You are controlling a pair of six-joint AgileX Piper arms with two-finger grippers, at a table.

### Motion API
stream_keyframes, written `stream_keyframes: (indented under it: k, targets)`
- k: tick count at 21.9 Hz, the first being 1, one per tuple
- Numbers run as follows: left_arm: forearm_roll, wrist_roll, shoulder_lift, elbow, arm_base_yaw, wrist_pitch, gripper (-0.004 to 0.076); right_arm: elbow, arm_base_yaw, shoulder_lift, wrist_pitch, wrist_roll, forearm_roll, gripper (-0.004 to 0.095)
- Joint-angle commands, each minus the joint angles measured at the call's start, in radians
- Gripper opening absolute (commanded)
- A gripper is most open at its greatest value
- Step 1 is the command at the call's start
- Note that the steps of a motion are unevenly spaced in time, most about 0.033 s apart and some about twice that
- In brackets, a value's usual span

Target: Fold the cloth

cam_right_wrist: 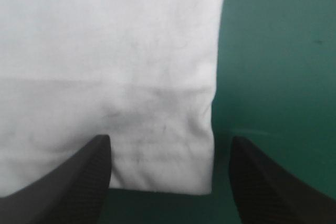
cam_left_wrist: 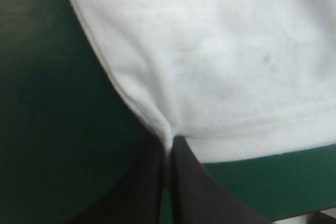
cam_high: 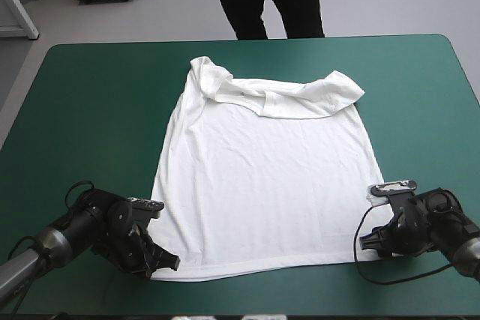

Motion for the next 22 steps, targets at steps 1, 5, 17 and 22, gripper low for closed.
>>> stream_keyframes:
  k: [1, 5, 17, 22]
  targets:
    - [-0.03, 0.011, 0.066, 0.064, -0.006, -0.192, -0.0009, -0.01, -0.068, 0.055, -0.089, -0.024, -0.02, 0.0614]
    - [-0.028, 0.011, 0.066, 0.064, -0.006, -0.192, -0.0009, -0.01, -0.101, 0.124, -0.111, -0.068, 0.05, 0.0539]
    - [0.036, 0.039, 0.01, -0.011, -0.006, -0.181, -0.0009, 0.033, -0.101, 0.176, -0.129, -0.082, 0.186, -0.0017]
    - [0.094, 0.034, -0.12, -0.152, -0.001, -0.12, -0.0009, -0.112, -0.101, 0.031, -0.043, -0.114, 0.216, -0.0017]
